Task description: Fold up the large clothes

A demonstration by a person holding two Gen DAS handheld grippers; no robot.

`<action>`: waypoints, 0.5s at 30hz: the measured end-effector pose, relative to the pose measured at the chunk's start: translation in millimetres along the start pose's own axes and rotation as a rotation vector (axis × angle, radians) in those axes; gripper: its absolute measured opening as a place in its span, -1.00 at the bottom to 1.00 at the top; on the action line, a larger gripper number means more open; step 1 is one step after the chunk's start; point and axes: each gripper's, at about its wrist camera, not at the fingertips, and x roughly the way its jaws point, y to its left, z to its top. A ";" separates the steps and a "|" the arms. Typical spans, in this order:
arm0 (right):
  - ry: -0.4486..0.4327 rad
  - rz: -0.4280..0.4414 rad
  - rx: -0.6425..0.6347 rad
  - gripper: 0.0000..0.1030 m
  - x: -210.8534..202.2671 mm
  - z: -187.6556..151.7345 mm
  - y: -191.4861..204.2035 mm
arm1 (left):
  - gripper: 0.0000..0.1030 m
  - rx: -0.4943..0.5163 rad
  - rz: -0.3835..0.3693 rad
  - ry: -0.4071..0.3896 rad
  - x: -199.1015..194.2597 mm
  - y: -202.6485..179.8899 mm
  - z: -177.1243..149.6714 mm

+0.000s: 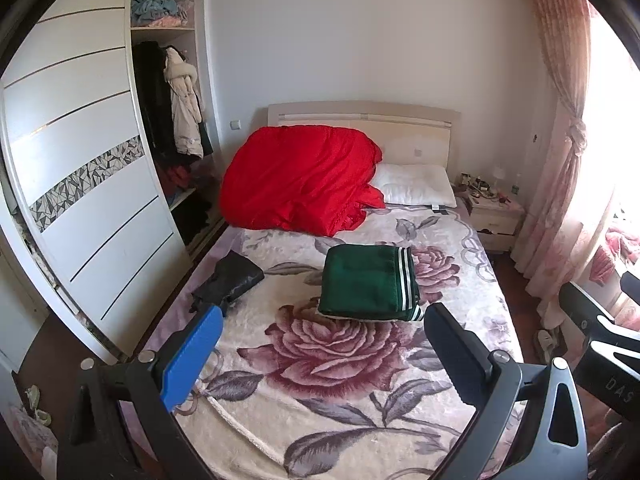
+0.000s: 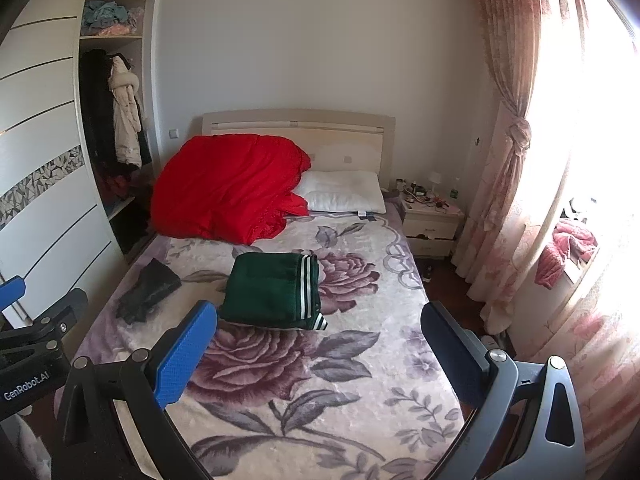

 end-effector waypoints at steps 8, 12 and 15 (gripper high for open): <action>0.003 0.012 0.004 1.00 5.6 8.3 -1.9 | 1.00 0.004 -0.002 -0.013 -4.9 0.6 4.4; 0.005 0.013 0.004 1.00 7.7 9.1 -1.7 | 1.00 0.002 -0.007 -0.011 -5.7 0.2 4.7; 0.005 0.009 0.011 1.00 2.6 4.7 -3.1 | 1.00 0.004 -0.008 -0.013 -5.8 0.0 5.5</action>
